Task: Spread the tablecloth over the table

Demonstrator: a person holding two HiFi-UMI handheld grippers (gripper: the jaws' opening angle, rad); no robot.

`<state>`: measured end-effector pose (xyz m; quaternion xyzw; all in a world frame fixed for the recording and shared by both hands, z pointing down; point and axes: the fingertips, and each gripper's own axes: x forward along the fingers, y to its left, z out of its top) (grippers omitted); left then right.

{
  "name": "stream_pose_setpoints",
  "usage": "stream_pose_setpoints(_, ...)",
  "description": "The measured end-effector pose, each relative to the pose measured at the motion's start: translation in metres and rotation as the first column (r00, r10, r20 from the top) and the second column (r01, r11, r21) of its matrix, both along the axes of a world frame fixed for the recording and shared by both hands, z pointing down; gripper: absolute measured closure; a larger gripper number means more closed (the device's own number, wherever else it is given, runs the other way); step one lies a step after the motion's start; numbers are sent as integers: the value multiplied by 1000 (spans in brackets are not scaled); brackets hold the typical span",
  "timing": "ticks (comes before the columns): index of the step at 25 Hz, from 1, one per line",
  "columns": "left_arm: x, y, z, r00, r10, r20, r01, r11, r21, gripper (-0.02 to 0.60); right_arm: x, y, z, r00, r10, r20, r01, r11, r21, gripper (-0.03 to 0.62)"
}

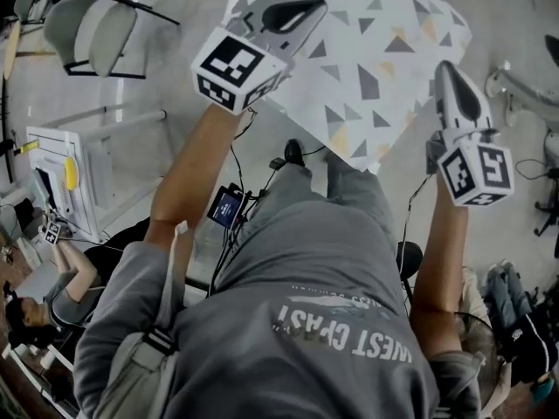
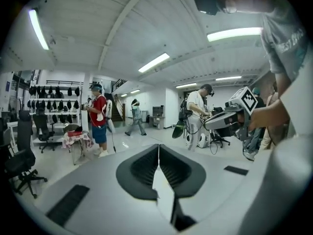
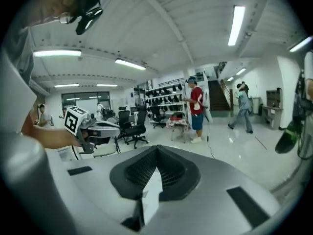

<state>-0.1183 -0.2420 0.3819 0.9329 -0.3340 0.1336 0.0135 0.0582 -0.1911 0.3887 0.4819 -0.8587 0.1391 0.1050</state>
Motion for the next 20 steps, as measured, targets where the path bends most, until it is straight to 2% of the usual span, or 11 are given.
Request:
stream_pose_setpoints(5,-18,43,-71,998,-5,-66,10,997,80,578,-44,33,-81,996,-88,-21,90,989,121,583)
stream_pose_setpoints(11,-29,104,-137,990,-13,-143,37,985,167,578,-53,83,-147,993,-85,-79,100,971,218,585)
stream_pose_setpoints(20,-19,173,-177,990,49,-131,-14,967,256,578,-51,138,-186,995,-40,-94,66,957,283,586)
